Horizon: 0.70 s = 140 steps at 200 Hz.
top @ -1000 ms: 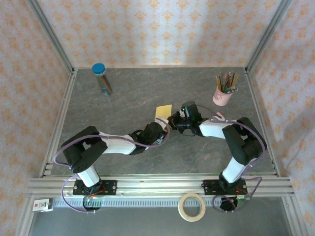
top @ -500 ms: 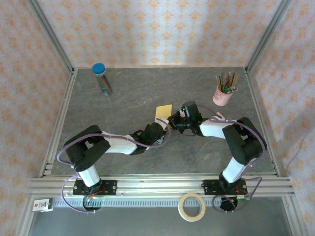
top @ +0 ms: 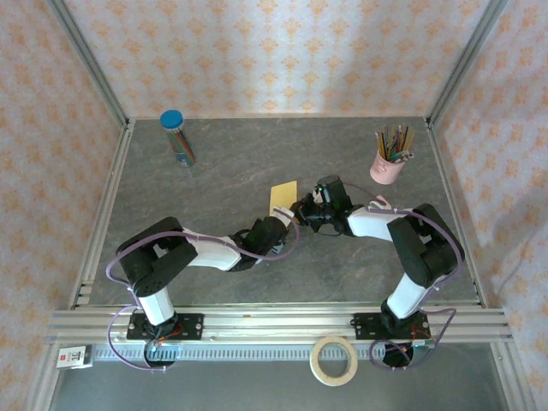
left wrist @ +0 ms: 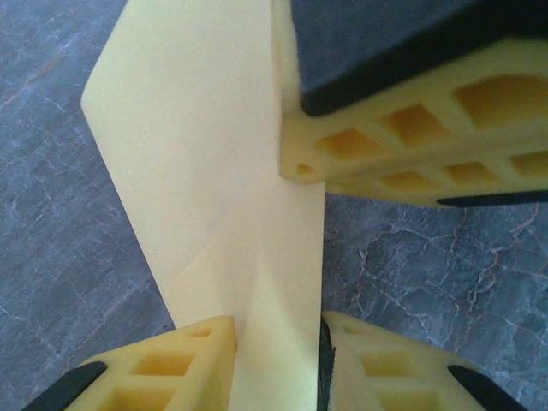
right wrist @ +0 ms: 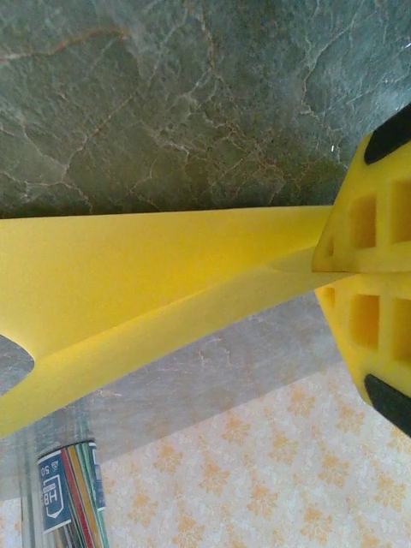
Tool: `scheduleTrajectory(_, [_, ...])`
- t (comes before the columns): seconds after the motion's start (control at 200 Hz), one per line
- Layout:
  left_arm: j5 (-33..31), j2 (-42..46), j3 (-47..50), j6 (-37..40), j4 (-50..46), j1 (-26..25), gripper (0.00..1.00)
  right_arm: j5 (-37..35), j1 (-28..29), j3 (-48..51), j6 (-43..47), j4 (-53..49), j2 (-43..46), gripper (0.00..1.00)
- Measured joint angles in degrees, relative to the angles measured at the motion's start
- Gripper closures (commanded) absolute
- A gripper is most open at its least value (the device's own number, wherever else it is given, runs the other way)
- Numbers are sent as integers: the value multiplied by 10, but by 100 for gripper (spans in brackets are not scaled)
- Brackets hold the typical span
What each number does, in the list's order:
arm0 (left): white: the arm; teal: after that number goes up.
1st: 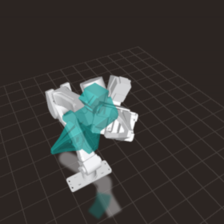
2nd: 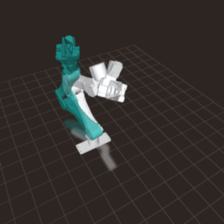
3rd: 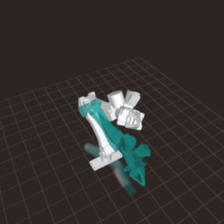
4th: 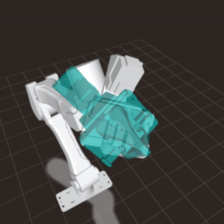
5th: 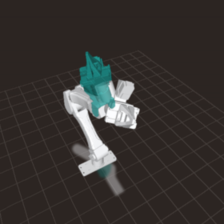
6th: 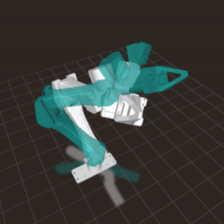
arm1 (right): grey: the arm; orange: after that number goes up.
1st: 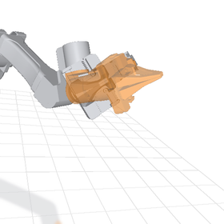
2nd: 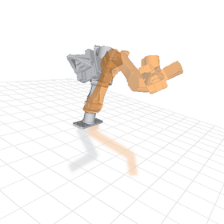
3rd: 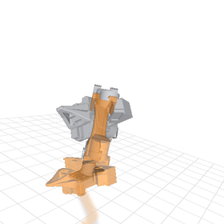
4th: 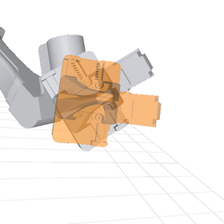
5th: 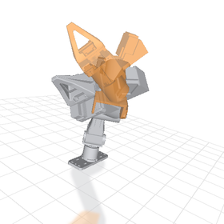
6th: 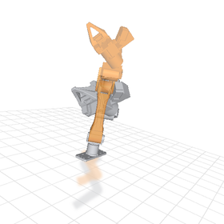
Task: Fold a paper plane with a square sheet of paper (pick it up from the middle)
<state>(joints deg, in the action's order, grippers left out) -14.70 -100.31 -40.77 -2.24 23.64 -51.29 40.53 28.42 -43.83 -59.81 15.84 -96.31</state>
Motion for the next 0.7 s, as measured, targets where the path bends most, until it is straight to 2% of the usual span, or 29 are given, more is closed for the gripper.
scheduleTrajectory(0.21, [-15,-2,0,8,2,-1,76,0,0,0,-2,0,0,93])
scheduleTrajectory(0.586, [-23,-2,2,8,5,-1,85,2,-6,-4,1,-13,0,60])
scheduleTrajectory(0.701, [-22,-2,8,6,12,-1,86,-3,-16,-9,7,-24,0,54])
